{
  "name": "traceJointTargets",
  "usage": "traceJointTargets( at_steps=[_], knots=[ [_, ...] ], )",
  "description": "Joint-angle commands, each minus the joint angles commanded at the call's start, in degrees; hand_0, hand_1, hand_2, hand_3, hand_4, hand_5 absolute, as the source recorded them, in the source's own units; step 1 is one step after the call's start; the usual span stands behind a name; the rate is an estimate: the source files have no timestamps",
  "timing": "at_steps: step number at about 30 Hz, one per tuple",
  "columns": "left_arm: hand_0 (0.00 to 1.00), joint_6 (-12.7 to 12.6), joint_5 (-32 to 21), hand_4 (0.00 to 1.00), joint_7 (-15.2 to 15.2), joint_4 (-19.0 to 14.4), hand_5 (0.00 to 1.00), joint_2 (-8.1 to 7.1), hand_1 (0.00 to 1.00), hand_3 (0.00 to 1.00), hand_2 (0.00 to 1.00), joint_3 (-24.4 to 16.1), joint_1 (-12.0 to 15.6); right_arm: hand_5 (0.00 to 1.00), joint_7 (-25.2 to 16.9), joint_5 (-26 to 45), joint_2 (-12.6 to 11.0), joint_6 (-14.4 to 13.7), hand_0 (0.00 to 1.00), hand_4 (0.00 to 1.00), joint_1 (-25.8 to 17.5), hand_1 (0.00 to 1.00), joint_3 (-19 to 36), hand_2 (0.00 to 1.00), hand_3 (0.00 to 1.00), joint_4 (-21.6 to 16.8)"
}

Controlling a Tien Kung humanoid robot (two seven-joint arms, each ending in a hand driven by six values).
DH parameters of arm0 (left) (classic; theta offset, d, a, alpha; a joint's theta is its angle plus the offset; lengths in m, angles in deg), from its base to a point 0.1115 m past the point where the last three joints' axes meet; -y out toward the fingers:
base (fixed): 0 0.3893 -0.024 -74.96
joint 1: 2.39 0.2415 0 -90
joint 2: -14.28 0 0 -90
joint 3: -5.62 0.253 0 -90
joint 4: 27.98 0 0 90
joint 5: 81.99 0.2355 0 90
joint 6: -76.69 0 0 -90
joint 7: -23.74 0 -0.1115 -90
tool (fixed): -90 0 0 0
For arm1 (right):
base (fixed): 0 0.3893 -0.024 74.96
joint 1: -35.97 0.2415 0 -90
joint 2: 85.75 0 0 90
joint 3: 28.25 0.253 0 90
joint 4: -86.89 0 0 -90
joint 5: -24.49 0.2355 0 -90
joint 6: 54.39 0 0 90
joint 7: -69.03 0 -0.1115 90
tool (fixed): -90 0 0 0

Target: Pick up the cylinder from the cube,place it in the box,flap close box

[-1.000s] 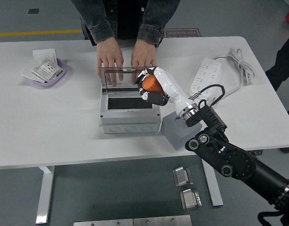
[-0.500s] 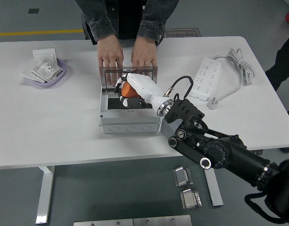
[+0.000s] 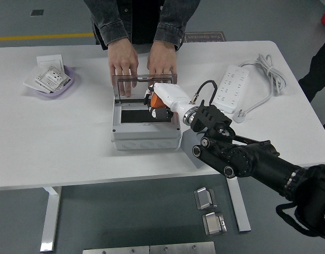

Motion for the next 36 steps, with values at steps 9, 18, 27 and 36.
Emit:
traceJointTargets(
  at_steps=[9, 18, 27, 36],
  knots=[
    [0.700, -0.09, 0.55, 0.763, 0.17, 0.00, 0.467, -0.02, 0.709, 0.785, 0.674, -0.30, -0.07, 0.002, -0.49, 2.42, 0.00, -0.41, 0.002, 0.200, -0.17, 0.184, -2.10, 0.453, 0.444, -2.57],
    [0.700, -0.06, 0.68, 0.763, 0.28, 0.00, 0.468, -0.01, 0.709, 0.786, 0.674, -0.32, -0.07, 0.002, -1.97, 6.37, 0.00, -0.85, 0.002, 0.210, 0.34, 0.184, -2.72, 0.454, 0.446, -3.34],
    [0.700, -0.01, 0.48, 0.763, 0.23, 0.00, 0.467, 0.05, 0.709, 0.786, 0.674, 0.06, -0.40, 0.002, -4.17, 10.16, 0.00, 0.10, 0.002, 0.213, 0.43, 0.184, -3.08, 0.452, 0.449, -2.45],
    [0.700, 0.09, -0.62, 0.763, -0.06, 0.00, 0.467, 0.09, 0.708, 0.786, 0.674, 1.36, -0.80, 0.035, -4.90, 9.16, 0.00, 0.55, 0.153, 0.309, 0.21, 0.346, -2.69, 0.555, 0.657, -1.01]
  ],
)
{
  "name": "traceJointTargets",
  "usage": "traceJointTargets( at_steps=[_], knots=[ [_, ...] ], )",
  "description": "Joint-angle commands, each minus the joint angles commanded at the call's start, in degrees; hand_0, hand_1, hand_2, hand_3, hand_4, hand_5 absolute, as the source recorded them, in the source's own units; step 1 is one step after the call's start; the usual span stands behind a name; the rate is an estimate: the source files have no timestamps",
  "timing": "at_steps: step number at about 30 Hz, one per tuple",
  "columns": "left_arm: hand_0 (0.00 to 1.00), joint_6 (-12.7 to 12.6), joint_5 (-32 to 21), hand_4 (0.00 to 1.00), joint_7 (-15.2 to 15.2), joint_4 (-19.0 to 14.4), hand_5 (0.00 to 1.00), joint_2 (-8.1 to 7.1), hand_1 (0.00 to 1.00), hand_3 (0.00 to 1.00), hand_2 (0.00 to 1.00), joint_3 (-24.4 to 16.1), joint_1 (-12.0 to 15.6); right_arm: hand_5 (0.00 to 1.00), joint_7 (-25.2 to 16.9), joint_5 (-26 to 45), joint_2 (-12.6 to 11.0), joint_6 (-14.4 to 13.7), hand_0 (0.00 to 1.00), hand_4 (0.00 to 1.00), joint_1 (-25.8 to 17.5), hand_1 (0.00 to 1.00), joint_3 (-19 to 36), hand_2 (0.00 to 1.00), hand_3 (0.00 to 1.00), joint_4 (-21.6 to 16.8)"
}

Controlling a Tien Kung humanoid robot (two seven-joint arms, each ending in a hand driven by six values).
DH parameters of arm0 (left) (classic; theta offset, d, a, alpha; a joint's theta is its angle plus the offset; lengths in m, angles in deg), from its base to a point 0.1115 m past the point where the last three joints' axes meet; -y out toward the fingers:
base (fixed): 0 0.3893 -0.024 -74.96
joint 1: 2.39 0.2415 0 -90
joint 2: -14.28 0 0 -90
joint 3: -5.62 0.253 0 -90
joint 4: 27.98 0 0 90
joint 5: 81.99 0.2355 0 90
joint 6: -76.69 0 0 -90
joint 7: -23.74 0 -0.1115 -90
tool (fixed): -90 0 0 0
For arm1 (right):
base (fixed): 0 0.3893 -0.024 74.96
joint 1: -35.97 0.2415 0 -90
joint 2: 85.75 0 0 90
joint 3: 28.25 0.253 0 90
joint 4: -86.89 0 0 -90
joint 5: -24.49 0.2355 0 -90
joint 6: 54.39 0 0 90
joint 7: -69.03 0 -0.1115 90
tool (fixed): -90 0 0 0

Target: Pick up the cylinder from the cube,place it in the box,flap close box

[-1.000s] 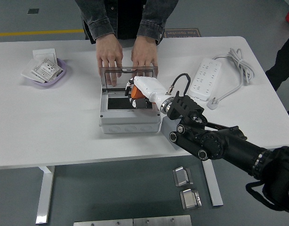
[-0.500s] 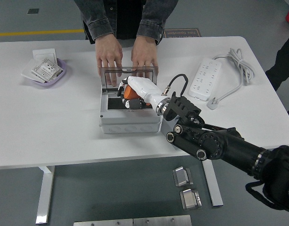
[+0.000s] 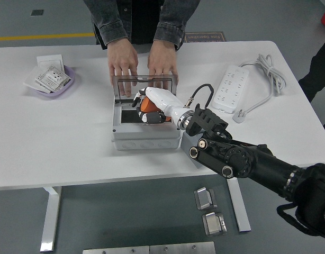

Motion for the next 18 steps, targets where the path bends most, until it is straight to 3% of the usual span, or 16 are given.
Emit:
traceJointTargets(
  at_steps=[3, 4, 9, 10, 14, 15, 18],
  knots=[
    [0.700, 0.08, -0.25, 0.763, -0.06, 0.00, 0.467, -0.01, 0.708, 0.786, 0.674, 0.41, -0.13, 0.035, -0.19, -0.87, 0.00, 0.17, 0.153, 0.309, 0.02, 0.346, 0.08, 0.555, 0.657, 0.31],
    [0.700, 0.09, -0.40, 0.761, -0.08, 0.00, 0.465, -0.02, 0.708, 0.786, 0.674, 0.60, -0.17, 0.090, -0.22, -1.17, 0.00, 0.19, 0.208, 0.398, 0.01, 0.418, 0.07, 0.576, 0.666, 0.38],
    [0.700, 0.14, -1.09, 0.761, -0.22, 0.00, 0.465, -0.02, 0.708, 0.786, 0.674, 1.39, -0.34, 0.090, -0.36, -2.58, 0.00, 0.12, 0.208, 0.398, -0.11, 0.418, -0.21, 0.576, 0.666, 0.92],
    [0.699, 0.17, -1.17, 0.761, -0.22, 0.00, 0.464, -0.01, 0.707, 0.786, 0.674, 1.50, -0.36, 0.074, -0.41, -2.65, 0.00, 0.10, 0.200, 0.598, -0.12, 0.412, -0.30, 0.579, 0.660, 1.03],
    [0.699, 0.37, -1.26, 0.761, -0.19, 0.00, 0.464, 0.09, 0.707, 0.786, 0.674, 1.84, -0.57, 0.074, -0.71, -2.63, 0.00, 0.11, 0.200, 0.598, -0.05, 0.412, -0.74, 0.579, 0.660, 1.58],
    [0.699, 0.43, -1.24, 0.760, -0.18, 0.00, 0.462, 0.13, 0.707, 0.786, 0.673, 1.89, -0.63, 0.016, -0.78, -2.64, 0.00, 0.15, 0.284, 0.681, -0.04, 0.456, -0.79, 0.582, 0.666, 1.70],
    [0.699, 0.61, -1.19, 0.760, -0.18, 0.00, 0.462, 0.24, 0.707, 0.786, 0.673, 2.06, -0.78, 0.016, -1.02, -2.64, 0.00, 0.24, 0.284, 0.681, -0.06, 0.456, -0.77, 0.582, 0.666, 1.91]
  ],
)
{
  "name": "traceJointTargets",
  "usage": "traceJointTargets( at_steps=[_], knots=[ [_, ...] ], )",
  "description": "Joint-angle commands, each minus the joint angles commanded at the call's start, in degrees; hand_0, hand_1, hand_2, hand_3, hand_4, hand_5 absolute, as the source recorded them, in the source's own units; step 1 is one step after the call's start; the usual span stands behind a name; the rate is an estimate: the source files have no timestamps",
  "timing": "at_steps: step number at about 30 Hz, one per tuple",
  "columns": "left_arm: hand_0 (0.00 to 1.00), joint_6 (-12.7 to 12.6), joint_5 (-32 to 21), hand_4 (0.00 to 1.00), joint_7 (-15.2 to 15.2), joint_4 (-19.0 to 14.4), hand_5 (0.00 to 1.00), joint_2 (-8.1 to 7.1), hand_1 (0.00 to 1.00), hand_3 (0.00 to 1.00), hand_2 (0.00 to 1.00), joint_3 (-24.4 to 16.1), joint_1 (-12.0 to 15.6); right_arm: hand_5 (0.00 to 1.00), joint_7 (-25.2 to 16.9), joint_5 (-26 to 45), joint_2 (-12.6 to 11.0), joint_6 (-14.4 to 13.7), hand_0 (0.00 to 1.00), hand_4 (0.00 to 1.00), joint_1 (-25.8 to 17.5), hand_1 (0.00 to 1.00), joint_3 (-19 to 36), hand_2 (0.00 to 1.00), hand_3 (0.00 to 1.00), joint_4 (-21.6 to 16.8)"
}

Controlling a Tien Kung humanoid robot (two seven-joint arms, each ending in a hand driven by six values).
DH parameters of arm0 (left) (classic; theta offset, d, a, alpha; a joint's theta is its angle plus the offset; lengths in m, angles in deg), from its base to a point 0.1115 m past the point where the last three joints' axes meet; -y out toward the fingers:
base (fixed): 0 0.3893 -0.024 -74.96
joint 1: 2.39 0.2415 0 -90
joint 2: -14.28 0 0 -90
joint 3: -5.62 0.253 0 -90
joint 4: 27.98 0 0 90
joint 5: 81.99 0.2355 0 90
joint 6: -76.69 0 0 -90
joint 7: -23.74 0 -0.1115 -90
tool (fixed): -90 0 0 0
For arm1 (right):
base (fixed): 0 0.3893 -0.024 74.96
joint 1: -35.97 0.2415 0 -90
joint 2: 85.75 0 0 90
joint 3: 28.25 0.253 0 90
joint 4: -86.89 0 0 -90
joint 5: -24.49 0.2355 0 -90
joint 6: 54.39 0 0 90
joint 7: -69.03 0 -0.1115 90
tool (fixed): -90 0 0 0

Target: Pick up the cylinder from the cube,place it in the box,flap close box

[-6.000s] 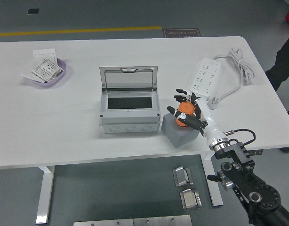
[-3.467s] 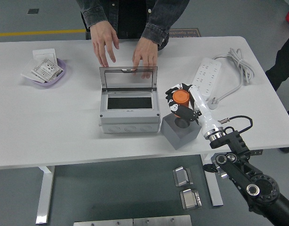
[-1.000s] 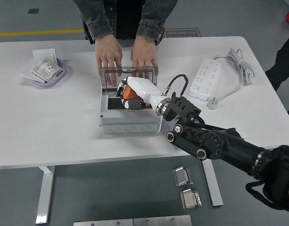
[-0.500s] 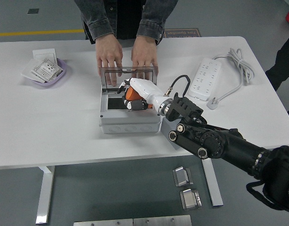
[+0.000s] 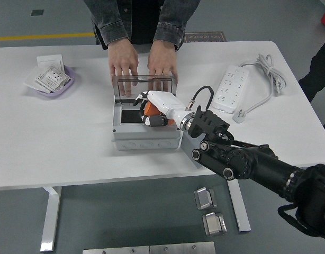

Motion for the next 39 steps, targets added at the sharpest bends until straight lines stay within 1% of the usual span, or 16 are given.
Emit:
traceJointTargets(
  at_steps=[3, 4, 9, 10, 15, 16, 21, 22, 27, 28, 33, 34, 39],
  knots=[
    [0.699, 0.25, 0.57, 0.760, 0.09, 0.00, 0.462, 0.14, 0.707, 0.786, 0.673, -0.11, -0.13, 0.016, -0.30, -0.08, 0.00, 0.09, 0.284, 0.681, 0.05, 0.456, 0.22, 0.582, 0.666, 0.08],
    [0.699, 0.30, 0.82, 0.757, 0.11, 0.00, 0.459, 0.18, 0.706, 0.785, 0.674, -0.19, -0.15, 0.076, -0.38, -0.14, 0.00, 0.11, 0.298, 0.766, 0.08, 0.448, 0.30, 0.570, 0.682, 0.09],
    [0.699, 0.51, 2.01, 0.757, 0.25, 0.00, 0.459, 0.39, 0.706, 0.785, 0.674, -0.52, -0.15, 0.076, -0.91, -0.35, 0.00, 0.21, 0.298, 0.766, 0.23, 0.448, 0.71, 0.570, 0.682, 0.18],
    [0.698, 0.54, 2.17, 0.756, 0.28, 0.00, 0.454, 0.42, 0.704, 0.782, 0.666, -0.57, -0.13, 0.112, -1.00, -0.37, 0.00, 0.24, 0.304, 0.787, 0.23, 0.431, 0.78, 0.567, 0.686, 0.19],
    [0.698, 0.66, 2.73, 0.756, 0.39, 0.00, 0.454, 0.49, 0.704, 0.782, 0.666, -0.71, 0.03, 0.112, -1.29, -0.66, 0.00, 0.42, 0.304, 0.787, 0.26, 0.431, 1.21, 0.567, 0.686, 0.04],
    [0.695, 0.70, 2.84, 0.753, 0.41, 0.00, 0.447, 0.50, 0.701, 0.779, 0.652, -0.77, 0.06, 0.209, -1.37, -0.70, 0.00, 0.47, 0.318, 0.878, 0.28, 0.413, 1.37, 0.551, 0.708, -0.02],
    [0.695, 0.98, 3.18, 0.753, 0.52, 0.00, 0.447, 0.56, 0.701, 0.779, 0.652, -0.80, 0.12, 0.209, -1.77, -1.16, 0.00, 1.04, 0.318, 0.878, 0.59, 0.413, 2.44, 0.551, 0.708, -0.02],
    [0.694, 1.04, 3.29, 0.751, 0.54, 0.00, 0.433, 0.57, 0.694, 0.768, 0.627, -0.82, 0.11, 0.236, -1.85, -1.22, 0.00, 1.23, 0.320, 0.891, 0.66, 0.409, 2.68, 0.537, 0.708, 0.06],
    [0.694, 1.16, 3.49, 0.751, 0.56, 0.00, 0.433, 0.64, 0.694, 0.768, 0.627, -0.85, 0.14, 0.236, -2.17, -1.10, 0.00, 1.79, 0.320, 0.891, 0.72, 0.409, 3.18, 0.537, 0.708, 0.34],
    [0.692, 1.16, 3.49, 0.751, 0.55, 0.00, 0.430, 0.65, 0.689, 0.748, 0.598, -0.85, 0.16, 0.238, -2.21, -1.07, 0.00, 1.84, 0.485, 0.900, 0.67, 0.480, 3.16, 0.555, 0.712, 0.40],
    [0.692, 1.10, 3.81, 0.751, 0.50, 0.00, 0.430, 0.68, 0.689, 0.748, 0.598, -1.13, 0.23, 0.238, -2.32, -0.99, 0.00, 2.02, 0.485, 0.900, 0.43, 0.480, 3.09, 0.555, 0.712, 0.37],
    [0.690, 1.09, 3.88, 0.749, 0.51, 0.00, 0.426, 0.69, 0.685, 0.740, 0.583, -1.18, 0.26, 0.247, -2.38, -1.02, 0.00, 2.06, 0.718, 0.901, 0.41, 0.668, 3.26, 0.631, 0.720, 0.24],
    [0.690, 1.16, 4.13, 0.749, 0.58, 0.00, 0.426, 0.78, 0.685, 0.740, 0.583, -1.26, 0.29, 0.247, -2.65, -1.23, 0.00, 2.33, 0.718, 0.901, 0.53, 0.668, 4.27, 0.631, 0.720, -0.06]
  ],
)
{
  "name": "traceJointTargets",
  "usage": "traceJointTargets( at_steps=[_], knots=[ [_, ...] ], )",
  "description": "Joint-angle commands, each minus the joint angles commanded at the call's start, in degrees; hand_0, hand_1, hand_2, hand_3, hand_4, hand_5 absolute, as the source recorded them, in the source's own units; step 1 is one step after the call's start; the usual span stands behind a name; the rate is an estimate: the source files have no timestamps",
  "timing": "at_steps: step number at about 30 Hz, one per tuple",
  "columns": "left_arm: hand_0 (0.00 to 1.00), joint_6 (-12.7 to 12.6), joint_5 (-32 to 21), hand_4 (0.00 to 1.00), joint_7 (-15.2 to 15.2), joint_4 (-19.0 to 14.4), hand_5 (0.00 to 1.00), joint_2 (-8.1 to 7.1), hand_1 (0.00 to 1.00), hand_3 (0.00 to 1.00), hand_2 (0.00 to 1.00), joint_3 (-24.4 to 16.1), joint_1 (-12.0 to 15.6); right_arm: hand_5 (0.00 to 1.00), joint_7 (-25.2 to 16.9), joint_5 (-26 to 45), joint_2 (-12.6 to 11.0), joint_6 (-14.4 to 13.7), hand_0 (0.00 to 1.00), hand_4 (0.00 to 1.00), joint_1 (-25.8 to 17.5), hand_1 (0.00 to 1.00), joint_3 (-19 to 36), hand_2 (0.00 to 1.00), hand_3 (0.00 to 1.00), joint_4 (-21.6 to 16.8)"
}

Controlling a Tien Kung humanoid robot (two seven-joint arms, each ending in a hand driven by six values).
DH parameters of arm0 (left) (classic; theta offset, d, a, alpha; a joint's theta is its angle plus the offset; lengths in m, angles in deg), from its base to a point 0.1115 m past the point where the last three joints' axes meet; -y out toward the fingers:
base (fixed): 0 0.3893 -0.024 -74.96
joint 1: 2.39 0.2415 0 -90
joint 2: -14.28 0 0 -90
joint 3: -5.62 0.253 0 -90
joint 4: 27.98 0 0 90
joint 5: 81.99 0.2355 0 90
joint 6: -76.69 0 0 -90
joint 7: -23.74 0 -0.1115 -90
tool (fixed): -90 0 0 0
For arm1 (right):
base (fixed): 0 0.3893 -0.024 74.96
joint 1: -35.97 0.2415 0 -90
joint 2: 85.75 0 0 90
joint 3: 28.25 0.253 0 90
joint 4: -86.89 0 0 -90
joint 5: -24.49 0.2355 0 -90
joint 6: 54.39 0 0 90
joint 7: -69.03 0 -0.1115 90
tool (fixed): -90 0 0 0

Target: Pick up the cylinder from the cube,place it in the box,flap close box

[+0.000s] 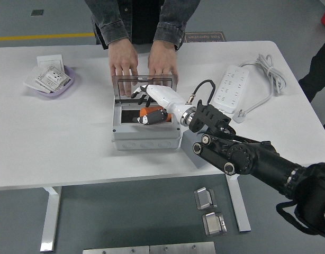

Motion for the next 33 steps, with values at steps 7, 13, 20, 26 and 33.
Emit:
traceJointTargets(
  at_steps=[7, 13, 20, 26, 33],
  knots=[
    [0.690, 0.21, -0.33, 0.733, 0.02, 0.00, 0.406, 0.16, 0.687, 0.733, 0.580, 0.30, 0.01, 0.270, 0.36, -0.79, 0.00, 0.40, 0.773, 0.921, 0.00, 0.702, 1.37, 0.691, 0.726, -1.03],
    [0.687, 0.16, -0.76, 0.723, -0.12, 0.00, 0.398, 0.32, 0.684, 0.721, 0.576, 0.42, 0.45, 0.280, 2.66, -1.61, 0.00, 1.53, 0.794, 0.928, -1.18, 0.711, 3.07, 0.700, 0.726, -5.48],
    [0.687, 0.07, -0.57, 0.724, -0.15, 0.00, 0.400, 0.68, 0.683, 0.717, 0.578, 0.13, 1.14, 0.296, 7.26, -1.76, -0.77, 5.33, 0.777, 0.933, -2.61, 0.697, 5.74, 0.699, 0.728, -13.11],
    [0.687, 0.13, -0.80, 0.724, -0.13, 0.00, 0.403, 0.98, 0.683, 0.713, 0.583, 0.37, 1.35, 0.306, 10.52, -2.15, -3.32, 9.17, 0.739, 0.934, -2.42, 0.668, 8.77, 0.677, 0.729, -18.21],
    [0.687, 0.35, -0.77, 0.723, -0.14, 0.00, 0.401, 1.09, 0.682, 0.714, 0.588, 0.57, 1.29, 0.313, 11.39, -2.19, -4.42, 10.56, 0.695, 0.933, 0.42, 0.648, 12.01, 0.671, 0.734, -18.21]
  ],
)
